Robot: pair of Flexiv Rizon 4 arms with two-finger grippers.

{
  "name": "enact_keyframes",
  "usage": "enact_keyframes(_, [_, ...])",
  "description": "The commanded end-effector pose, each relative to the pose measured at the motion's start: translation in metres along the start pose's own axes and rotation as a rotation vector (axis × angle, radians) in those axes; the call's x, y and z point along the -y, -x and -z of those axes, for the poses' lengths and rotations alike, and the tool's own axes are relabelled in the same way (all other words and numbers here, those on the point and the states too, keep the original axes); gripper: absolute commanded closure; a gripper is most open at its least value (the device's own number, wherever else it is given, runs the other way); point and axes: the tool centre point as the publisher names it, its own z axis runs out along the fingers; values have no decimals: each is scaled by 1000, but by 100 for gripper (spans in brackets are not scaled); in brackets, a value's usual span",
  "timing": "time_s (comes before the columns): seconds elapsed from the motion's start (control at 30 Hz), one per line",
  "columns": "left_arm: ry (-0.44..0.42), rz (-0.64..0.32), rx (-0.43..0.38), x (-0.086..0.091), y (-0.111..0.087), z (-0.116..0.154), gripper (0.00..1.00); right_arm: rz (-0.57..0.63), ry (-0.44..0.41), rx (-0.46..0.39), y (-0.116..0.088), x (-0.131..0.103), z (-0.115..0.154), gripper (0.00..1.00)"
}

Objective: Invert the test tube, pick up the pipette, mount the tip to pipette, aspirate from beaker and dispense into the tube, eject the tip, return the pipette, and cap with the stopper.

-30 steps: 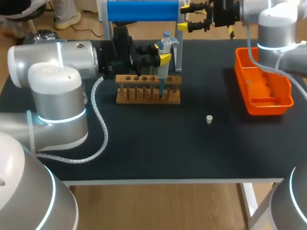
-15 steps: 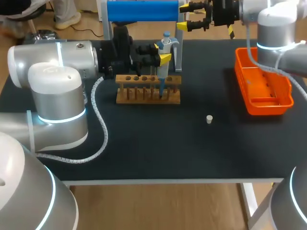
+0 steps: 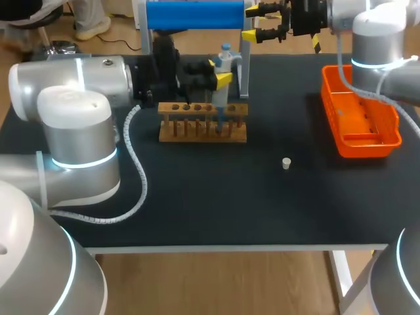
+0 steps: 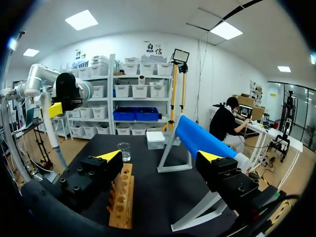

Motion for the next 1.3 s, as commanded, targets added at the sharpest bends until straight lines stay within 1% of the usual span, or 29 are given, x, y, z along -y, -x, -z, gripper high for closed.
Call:
enact_keyframes(0.03, [-12, 11, 42, 0, 6, 30, 100, -1, -4, -2, 0, -1, 1, 0])
enact_keyframes(0.17, [11, 17, 96, 2, 23, 56, 100, -1, -4, -2, 0, -1, 1, 0])
enact_keyframes(0.33, [60, 41, 154, 1, 49, 86, 100, -1, -4, -2, 0, -1, 1, 0])
enact_keyframes(0.43, [92, 66, 184, -1, 67, 100, 100, -1, -4, -2, 0, -1, 1, 0])
enact_keyframes(0.57, [124, 65, 240, -1, 92, 113, 100, -1, -4, -2, 0, -1, 1, 0])
enact_keyframes(0.73, [170, 79, 276, 0, 125, 119, 100, -1, -4, -2, 0, -1, 1, 0])
enact_keyframes(0.8, [187, 96, 304, -1, 140, 119, 100, -1, -4, -2, 0, -1, 1, 0])
enact_keyframes(0.93, [185, 92, 352, -3, 165, 119, 100, -1, -4, -2, 0, -1, 1, 0])
enact_keyframes(1.0, [172, 90, 363, -4, 175, 119, 100, -1, -4, -2, 0, -1, 1, 0])
enact_keyframes(1.13, [191, 105, 399, -8, 192, 117, 100, -1, -4, -2, 0, -1, 1, 0])
enact_keyframes(1.27, [204, 134, 458, -12, 208, 116, 100, -1, -4, -2, 0, -1, 1, 0])
enact_keyframes(1.3, [191, 147, 480, -12, 212, 116, 100, -1, -4, -2, 0, -1, 1, 0])
